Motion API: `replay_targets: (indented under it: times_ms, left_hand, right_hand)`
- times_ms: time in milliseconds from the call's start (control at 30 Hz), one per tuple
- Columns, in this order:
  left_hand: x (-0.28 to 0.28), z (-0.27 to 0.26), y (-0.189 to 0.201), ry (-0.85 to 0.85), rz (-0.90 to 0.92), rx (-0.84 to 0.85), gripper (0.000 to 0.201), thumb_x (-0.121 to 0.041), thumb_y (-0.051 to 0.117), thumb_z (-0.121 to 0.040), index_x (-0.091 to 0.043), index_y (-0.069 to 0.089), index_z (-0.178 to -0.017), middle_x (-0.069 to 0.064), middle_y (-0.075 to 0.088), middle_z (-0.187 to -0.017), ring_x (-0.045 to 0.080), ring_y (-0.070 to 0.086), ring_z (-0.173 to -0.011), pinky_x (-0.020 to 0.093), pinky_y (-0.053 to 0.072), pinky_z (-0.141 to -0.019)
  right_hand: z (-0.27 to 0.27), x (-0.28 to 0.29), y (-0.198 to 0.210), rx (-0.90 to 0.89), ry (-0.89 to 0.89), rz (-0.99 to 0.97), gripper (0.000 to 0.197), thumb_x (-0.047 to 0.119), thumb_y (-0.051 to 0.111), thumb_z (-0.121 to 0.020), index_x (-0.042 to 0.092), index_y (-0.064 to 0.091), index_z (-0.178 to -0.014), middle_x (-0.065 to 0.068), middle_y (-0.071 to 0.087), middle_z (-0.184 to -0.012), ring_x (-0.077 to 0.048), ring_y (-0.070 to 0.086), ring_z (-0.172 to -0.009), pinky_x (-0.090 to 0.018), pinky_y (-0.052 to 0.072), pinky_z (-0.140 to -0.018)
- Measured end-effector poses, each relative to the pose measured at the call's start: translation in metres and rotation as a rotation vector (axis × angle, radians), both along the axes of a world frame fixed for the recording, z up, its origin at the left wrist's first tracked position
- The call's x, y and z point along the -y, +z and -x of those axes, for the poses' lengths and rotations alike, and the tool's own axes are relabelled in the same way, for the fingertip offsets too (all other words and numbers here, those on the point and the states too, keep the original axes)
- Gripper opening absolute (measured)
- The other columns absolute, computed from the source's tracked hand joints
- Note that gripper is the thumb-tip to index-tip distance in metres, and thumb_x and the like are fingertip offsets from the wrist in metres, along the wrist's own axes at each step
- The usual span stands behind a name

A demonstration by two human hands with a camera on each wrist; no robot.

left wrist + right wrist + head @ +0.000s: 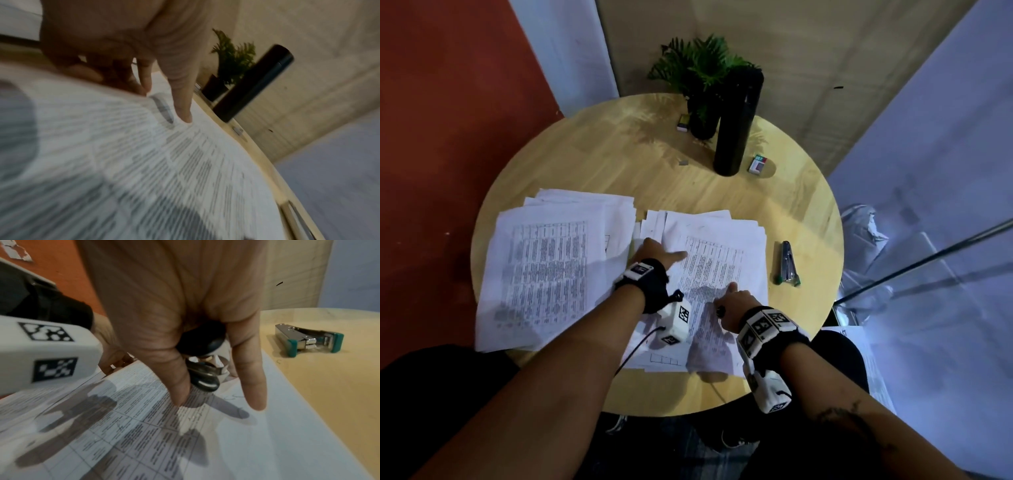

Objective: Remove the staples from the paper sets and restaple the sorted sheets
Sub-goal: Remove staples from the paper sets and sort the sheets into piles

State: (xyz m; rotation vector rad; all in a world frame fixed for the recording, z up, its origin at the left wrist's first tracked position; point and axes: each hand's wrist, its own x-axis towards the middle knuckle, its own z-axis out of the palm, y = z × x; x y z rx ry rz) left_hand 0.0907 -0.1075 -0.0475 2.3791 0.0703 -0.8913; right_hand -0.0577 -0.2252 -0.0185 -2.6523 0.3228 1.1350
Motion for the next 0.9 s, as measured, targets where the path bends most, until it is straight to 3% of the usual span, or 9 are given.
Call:
replay_targets:
  times_ms: [100, 200, 233, 333, 400, 500, 633, 767, 900]
  left_hand:
    - [0.003, -0.01, 0.008, -0.058, -0.011, -0.068, 0.046, -0.047, 0.068, -0.081, -0.002, 0.062, -0.087, 0.017, 0.066, -0.107, 0.029, 0.062, -0.094, 0.028, 0.045, -0.071]
    - [0.008, -0.017, 0.006, 0.035, 0.088, -0.076, 0.07, -0.039, 0.072, -0.08, 0.003, 0.046, -0.129, 0.018, 0.047, -0.137, 0.032, 0.048, -0.126, 0.035, 0.044, -0.097]
    - [0.01, -0.018, 0.006, 0.076, 0.127, -0.088, 0.081, -0.038, 0.075, -0.077, 0.005, 0.039, -0.135, 0.018, 0.044, -0.14, 0.032, 0.048, -0.125, 0.034, 0.044, -0.096]
    - [0.011, -0.019, 0.0, 0.186, 0.259, -0.068, 0.064, -0.028, 0.077, -0.077, 0.006, 0.052, -0.125, 0.013, 0.058, -0.124, 0.031, 0.059, -0.107, 0.031, 0.045, -0.081]
    - [0.007, -0.017, -0.004, 0.174, 0.255, -0.037, 0.049, -0.02, 0.075, -0.079, 0.005, 0.059, -0.119, 0.018, 0.063, -0.121, 0.032, 0.061, -0.107, 0.036, 0.049, -0.089]
    - [-0.003, -0.013, 0.0, 0.164, 0.311, -0.014, 0.037, -0.011, 0.076, -0.078, 0.001, 0.065, -0.112, 0.018, 0.065, -0.117, 0.032, 0.063, -0.106, 0.043, 0.049, -0.096]
    - [-0.015, -0.009, 0.021, 0.083, 0.347, 0.05, 0.037, -0.008, 0.078, -0.074, 0.0, 0.068, -0.109, 0.011, 0.067, -0.108, 0.027, 0.063, -0.103, 0.038, 0.049, -0.095]
    - [-0.025, -0.001, 0.046, 0.015, 0.467, 0.227, 0.038, -0.003, 0.08, -0.07, 0.004, 0.068, -0.106, 0.014, 0.068, -0.105, 0.021, 0.064, -0.097, 0.032, 0.054, -0.084]
    - [-0.032, 0.016, 0.072, 0.035, 0.649, 0.287, 0.039, 0.004, 0.075, -0.072, 0.006, 0.065, -0.11, -0.011, 0.07, -0.077, -0.013, 0.058, -0.063, 0.013, 0.05, -0.067]
  right_hand:
    - [0.001, 0.001, -0.001, 0.0, -0.013, -0.003, 0.033, 0.011, 0.039, -0.092, 0.011, 0.055, -0.121, -0.02, 0.027, -0.135, -0.039, 0.041, -0.117, -0.039, 0.045, -0.086]
    - [0.0, 0.001, -0.001, 0.014, -0.037, -0.023, 0.032, 0.012, 0.042, -0.09, 0.011, 0.058, -0.118, -0.018, 0.03, -0.132, -0.037, 0.042, -0.116, -0.041, 0.047, -0.089]
    - [-0.001, 0.001, -0.002, 0.016, -0.039, -0.028, 0.032, 0.012, 0.043, -0.089, 0.011, 0.058, -0.117, -0.018, 0.03, -0.132, -0.036, 0.043, -0.116, -0.041, 0.047, -0.089]
    - [0.0, 0.001, -0.001, -0.003, -0.024, -0.032, 0.036, 0.011, 0.043, -0.088, 0.013, 0.058, -0.121, -0.017, 0.031, -0.131, -0.037, 0.044, -0.114, -0.041, 0.049, -0.09]
    - [0.001, 0.002, 0.003, -0.003, -0.001, -0.021, 0.035, 0.011, 0.042, -0.089, 0.015, 0.057, -0.121, -0.017, 0.031, -0.13, -0.037, 0.044, -0.114, -0.04, 0.048, -0.088]
    - [0.003, 0.003, 0.01, -0.011, -0.029, -0.04, 0.011, 0.012, 0.039, -0.095, 0.015, 0.05, -0.098, -0.018, 0.038, -0.13, -0.037, 0.045, -0.116, -0.038, 0.043, -0.083]
    - [0.005, 0.015, 0.009, 0.098, -0.266, -0.144, 0.032, 0.022, 0.045, -0.095, 0.001, 0.044, -0.12, -0.02, 0.057, -0.119, -0.032, 0.056, -0.107, -0.03, 0.038, -0.071]
    - [-0.001, 0.035, 0.04, 0.476, -0.473, -0.179, 0.027, 0.009, 0.05, -0.091, -0.001, 0.061, -0.113, -0.019, 0.062, -0.116, -0.032, 0.057, -0.109, -0.032, 0.041, -0.09]
    - [-0.02, 0.046, 0.091, 0.925, -0.571, -0.154, 0.043, 0.008, 0.051, -0.091, 0.009, 0.047, -0.134, -0.012, 0.043, -0.14, -0.03, 0.049, -0.12, -0.034, 0.038, -0.093]
